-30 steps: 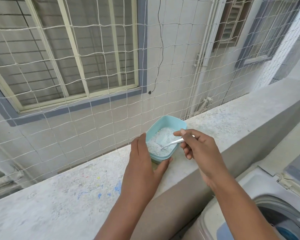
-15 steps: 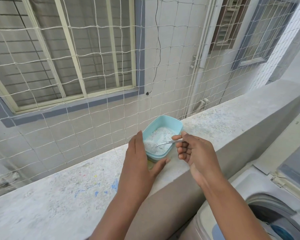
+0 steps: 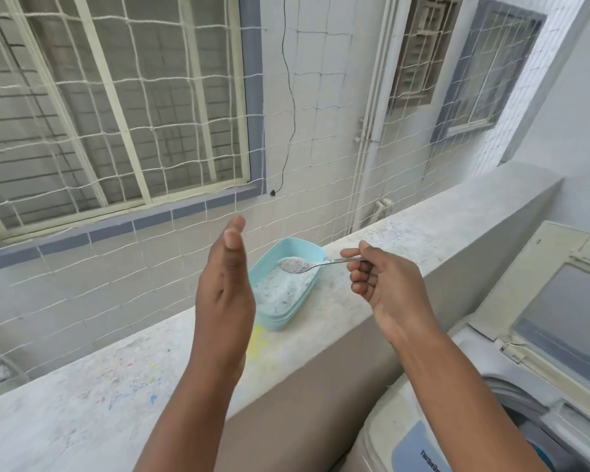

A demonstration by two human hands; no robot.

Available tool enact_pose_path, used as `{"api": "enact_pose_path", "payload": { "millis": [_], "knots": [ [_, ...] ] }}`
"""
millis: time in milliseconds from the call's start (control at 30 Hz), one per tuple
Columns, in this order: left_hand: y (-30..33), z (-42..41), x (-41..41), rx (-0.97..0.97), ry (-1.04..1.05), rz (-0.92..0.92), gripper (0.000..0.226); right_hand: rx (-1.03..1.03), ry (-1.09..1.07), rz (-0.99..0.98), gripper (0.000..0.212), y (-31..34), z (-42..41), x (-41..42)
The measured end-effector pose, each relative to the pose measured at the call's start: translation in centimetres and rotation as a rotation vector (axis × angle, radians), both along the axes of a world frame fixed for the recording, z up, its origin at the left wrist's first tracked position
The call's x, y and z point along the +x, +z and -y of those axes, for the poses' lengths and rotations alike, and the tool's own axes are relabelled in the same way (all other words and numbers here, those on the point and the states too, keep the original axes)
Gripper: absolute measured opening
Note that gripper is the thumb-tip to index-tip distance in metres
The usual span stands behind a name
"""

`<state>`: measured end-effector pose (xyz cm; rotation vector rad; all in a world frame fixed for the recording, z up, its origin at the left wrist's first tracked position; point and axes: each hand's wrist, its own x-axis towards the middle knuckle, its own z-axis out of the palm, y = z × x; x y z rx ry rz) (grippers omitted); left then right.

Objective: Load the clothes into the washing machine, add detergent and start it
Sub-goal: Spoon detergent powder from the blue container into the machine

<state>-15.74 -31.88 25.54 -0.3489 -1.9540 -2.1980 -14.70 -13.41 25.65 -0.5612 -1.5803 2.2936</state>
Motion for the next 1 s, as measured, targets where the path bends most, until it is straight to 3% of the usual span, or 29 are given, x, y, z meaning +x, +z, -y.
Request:
{"api": "enact_pose_path", "payload": {
  "millis": [133,367,600,733,1000],
  "knots": [
    [1.0,-2.7,0.1,0.120,-0.137,0.004,0.095,0.000,-0.049,-0.005,0.027,0.8,-2.7,0.6],
    [1.9,-10.3,1.2,0.303,-0.341,0.108,0.078,-0.001,-0.171,0.007,0.028,1.3,-9.0,3.3],
    [-3.0,-21.0,2.9,0.646,-0.403,0.638,0.064,0.005,-0.338,-0.007,0.028,1.2,-16.1,7.3],
    [-6.0,-27.2,4.0,0.668,-0.519,0.854,0.072,0.005,-0.417,0.010,0.027,0.6,-20.0,9.8],
    [-10.0,-37.4,8.3,0.610,-0.724,1.009,0.072,0.025,-0.610,0.076,0.027,-2.5,-27.1,16.1]
  ]
}}
